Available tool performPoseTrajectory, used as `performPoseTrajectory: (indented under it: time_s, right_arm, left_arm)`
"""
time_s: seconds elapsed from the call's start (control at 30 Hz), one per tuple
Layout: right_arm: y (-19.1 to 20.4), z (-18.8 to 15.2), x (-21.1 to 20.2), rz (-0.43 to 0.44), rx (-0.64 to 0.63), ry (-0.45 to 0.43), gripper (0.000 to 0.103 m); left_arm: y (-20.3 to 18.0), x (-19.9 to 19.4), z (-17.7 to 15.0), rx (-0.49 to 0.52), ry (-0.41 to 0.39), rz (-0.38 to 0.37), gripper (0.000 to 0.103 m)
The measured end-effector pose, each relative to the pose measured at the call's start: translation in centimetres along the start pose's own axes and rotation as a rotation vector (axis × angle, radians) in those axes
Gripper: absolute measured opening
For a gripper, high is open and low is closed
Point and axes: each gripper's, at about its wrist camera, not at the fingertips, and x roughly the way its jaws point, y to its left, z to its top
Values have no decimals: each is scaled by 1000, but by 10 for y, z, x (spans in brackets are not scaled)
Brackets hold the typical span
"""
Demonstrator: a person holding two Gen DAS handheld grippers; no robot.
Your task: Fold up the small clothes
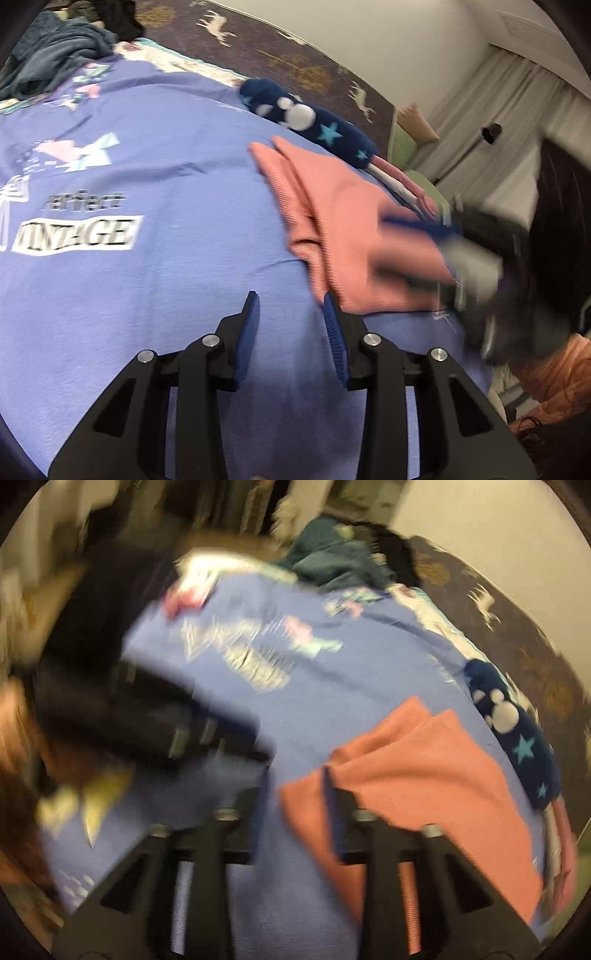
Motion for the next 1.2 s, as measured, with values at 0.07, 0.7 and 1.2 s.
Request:
performPoseTrajectory:
  time_s: [0.07,0.7,1.2]
  right_arm:
    - [-30,16,-2,-44,91,0,40]
    - [-193,72,186,-210,529,306,2]
    - [-145,51,155,-55,357,269,27]
  left_arm:
    - [-7,7,4,22,11,-10,41]
    - [-23,44,19,88,99,43,8]
    - [-15,49,36,15,67,48,54]
